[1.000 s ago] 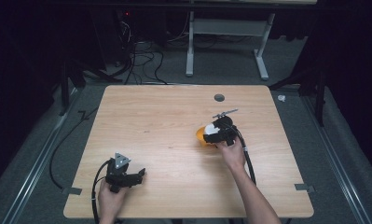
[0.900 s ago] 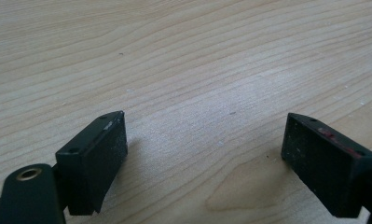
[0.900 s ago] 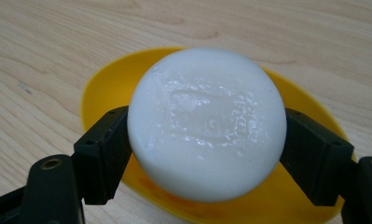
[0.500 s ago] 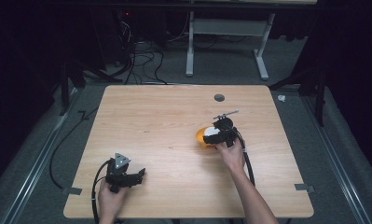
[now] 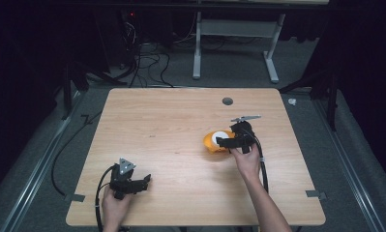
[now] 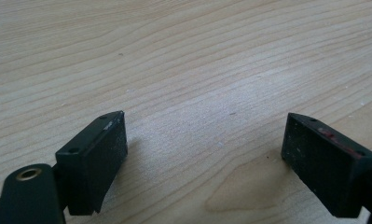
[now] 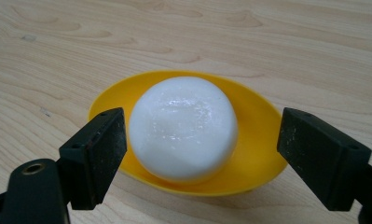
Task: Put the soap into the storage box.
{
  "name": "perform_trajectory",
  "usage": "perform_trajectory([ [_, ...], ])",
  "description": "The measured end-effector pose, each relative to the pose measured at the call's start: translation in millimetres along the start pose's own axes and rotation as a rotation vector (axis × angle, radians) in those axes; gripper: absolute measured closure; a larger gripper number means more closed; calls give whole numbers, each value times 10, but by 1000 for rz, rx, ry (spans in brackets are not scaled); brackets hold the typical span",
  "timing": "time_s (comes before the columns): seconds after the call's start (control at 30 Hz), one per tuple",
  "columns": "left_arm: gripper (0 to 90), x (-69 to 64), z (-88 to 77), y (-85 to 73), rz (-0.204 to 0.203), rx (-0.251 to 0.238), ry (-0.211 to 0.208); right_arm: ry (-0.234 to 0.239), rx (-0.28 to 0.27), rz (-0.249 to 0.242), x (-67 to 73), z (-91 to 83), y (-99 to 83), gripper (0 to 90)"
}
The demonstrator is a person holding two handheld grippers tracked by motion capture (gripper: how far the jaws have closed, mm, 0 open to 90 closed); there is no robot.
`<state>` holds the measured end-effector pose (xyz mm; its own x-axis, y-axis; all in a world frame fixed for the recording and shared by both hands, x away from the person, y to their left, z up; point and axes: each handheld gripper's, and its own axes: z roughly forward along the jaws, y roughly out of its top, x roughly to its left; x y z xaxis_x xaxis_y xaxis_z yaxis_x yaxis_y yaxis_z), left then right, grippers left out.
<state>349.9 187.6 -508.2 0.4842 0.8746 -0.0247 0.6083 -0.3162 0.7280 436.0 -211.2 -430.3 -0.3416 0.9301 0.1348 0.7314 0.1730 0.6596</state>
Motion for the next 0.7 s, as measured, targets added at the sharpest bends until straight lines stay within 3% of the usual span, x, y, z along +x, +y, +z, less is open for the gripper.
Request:
perform_trajectory([
  [0.4,146,0,0,0,0,0,0,33,-56,7,-115,-197,-55,170],
  [0.7,147,-1,0,0,0,0,1,64,-111,40,-236,-376,-133,160],
])
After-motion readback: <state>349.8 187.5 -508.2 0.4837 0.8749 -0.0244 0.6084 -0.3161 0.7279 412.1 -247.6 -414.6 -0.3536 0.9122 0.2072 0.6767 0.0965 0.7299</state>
